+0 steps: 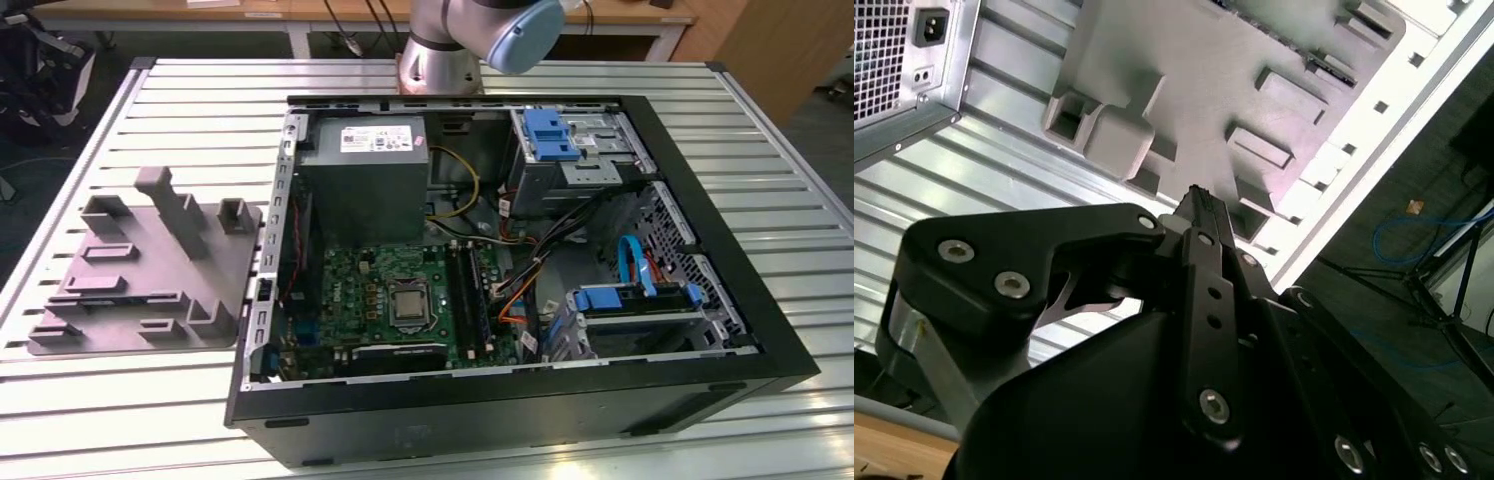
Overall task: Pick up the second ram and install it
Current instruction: 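Reach for the second ram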
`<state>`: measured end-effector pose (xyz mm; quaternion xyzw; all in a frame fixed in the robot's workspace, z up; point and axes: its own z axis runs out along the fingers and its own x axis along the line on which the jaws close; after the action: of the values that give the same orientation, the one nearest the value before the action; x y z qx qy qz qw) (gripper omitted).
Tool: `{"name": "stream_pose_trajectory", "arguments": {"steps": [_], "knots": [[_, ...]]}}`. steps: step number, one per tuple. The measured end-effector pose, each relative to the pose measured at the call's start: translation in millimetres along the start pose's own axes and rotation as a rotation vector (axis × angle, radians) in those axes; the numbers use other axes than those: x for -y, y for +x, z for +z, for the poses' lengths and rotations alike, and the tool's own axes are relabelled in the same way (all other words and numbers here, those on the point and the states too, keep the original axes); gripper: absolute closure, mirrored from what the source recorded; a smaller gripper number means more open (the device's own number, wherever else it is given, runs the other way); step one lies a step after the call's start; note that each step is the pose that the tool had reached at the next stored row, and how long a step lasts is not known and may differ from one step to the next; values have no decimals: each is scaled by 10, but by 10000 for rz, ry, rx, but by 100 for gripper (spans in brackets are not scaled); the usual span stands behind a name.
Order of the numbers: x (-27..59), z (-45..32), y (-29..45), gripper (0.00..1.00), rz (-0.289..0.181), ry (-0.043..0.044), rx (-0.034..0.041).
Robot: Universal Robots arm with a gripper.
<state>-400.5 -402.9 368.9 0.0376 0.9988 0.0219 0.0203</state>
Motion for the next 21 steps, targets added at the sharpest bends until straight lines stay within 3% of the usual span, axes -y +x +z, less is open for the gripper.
{"name": "stream_pose_trajectory", "arguments": {"steps": [13,21], "knots": [[268,8,-19,90,0,54,-9],[385,20,-28,90,-2,122,-11]]}}
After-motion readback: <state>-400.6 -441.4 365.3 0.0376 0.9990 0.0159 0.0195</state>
